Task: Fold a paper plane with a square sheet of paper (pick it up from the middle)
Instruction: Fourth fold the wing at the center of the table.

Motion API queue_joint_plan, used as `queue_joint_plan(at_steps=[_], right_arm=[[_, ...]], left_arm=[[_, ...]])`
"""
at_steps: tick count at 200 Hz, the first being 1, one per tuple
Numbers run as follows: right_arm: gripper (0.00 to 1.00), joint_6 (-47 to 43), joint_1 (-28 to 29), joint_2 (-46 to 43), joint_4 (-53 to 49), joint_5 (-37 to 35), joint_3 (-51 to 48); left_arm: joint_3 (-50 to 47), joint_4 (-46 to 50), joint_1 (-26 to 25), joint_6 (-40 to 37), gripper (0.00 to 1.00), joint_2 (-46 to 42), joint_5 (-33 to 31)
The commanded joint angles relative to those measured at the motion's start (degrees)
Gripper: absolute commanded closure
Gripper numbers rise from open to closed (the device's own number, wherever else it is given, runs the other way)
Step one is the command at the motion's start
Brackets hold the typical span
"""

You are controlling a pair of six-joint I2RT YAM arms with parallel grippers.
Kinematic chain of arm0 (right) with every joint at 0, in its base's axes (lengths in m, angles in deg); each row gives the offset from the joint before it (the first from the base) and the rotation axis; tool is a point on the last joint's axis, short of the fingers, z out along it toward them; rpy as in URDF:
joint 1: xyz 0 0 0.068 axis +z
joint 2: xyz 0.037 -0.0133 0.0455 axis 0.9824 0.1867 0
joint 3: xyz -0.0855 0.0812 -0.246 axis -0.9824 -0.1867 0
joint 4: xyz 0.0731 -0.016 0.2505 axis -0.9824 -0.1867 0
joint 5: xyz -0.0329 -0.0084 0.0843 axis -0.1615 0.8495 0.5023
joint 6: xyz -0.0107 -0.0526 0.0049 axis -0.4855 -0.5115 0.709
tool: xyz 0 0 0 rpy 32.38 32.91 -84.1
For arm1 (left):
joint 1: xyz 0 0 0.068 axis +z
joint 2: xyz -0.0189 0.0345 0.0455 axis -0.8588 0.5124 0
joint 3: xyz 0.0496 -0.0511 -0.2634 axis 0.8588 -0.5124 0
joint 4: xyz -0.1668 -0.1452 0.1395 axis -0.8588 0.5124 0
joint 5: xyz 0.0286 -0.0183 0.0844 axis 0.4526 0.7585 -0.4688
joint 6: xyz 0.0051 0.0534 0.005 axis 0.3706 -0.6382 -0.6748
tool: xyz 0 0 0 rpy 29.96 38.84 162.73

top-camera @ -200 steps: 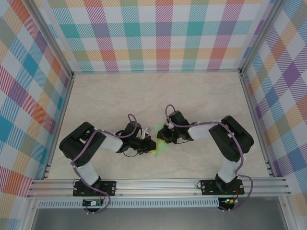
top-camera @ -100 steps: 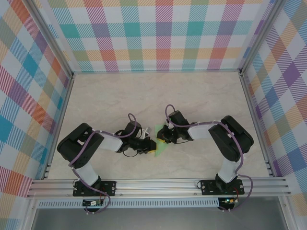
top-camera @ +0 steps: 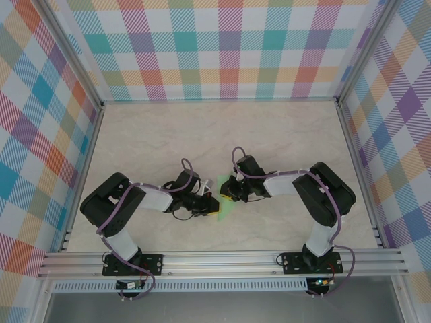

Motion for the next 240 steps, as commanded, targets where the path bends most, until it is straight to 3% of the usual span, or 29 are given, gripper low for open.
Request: queue_joint_plan(at_steps=[1, 93, 158, 240], right_arm=[[0.85, -0.8, 0.3, 2.7, -4.2, -2.3, -0.2], [0.84, -0.7, 0.3, 3.3, -4.4, -2.2, 0.0], [0.84, -0.6, 0.4, 3.3, -4.2, -2.3, -1.1], [0.83, -0.4, 0.4, 3.2, -4.5, -2.8, -1.9]], left_arm=[[0.3, 7.9, -0.8, -3.0, 0.9, -1.1, 2.5], [1.3, 11.7, -1.1, -4.5, 0.88, -2.1, 2.8], [1.5, 13.0, -1.9, -5.5, 0.95, 0.1, 2.0], [6.5, 30.8, -3.4, -12.3, 0.96, 0.3, -4.8]])
